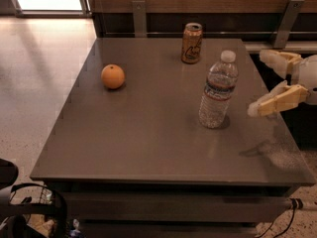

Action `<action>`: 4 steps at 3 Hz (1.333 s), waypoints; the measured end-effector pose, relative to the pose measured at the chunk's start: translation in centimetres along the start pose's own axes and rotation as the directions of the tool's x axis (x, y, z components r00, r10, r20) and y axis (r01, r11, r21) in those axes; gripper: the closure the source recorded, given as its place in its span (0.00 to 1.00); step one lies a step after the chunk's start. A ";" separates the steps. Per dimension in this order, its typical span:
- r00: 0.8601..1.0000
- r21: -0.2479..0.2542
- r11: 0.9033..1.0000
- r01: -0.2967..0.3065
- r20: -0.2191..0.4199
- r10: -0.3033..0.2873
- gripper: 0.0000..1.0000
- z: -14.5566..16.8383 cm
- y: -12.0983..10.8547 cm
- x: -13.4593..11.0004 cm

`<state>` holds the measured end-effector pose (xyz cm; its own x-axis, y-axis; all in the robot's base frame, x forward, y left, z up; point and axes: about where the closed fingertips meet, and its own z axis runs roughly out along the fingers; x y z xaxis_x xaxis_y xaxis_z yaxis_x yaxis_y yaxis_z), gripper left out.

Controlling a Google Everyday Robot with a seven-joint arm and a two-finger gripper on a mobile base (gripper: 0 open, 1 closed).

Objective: Pick water bottle

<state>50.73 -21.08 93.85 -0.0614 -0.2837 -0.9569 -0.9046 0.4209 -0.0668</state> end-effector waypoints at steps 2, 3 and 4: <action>1.000 -0.035 0.999 -0.004 0.028 0.005 0.00 2.7 0.7 1.4; 0.999 -0.064 0.998 -0.001 0.036 0.003 0.00 4.6 1.3 1.5; 0.999 -0.074 0.997 0.007 0.049 -0.004 0.00 5.6 1.7 1.3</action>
Offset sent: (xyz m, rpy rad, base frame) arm 0.0053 0.0303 -0.0360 0.0388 0.0133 0.0376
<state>51.49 -15.93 90.94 -0.0373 -0.2430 -0.9693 -0.9337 0.3540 -0.0528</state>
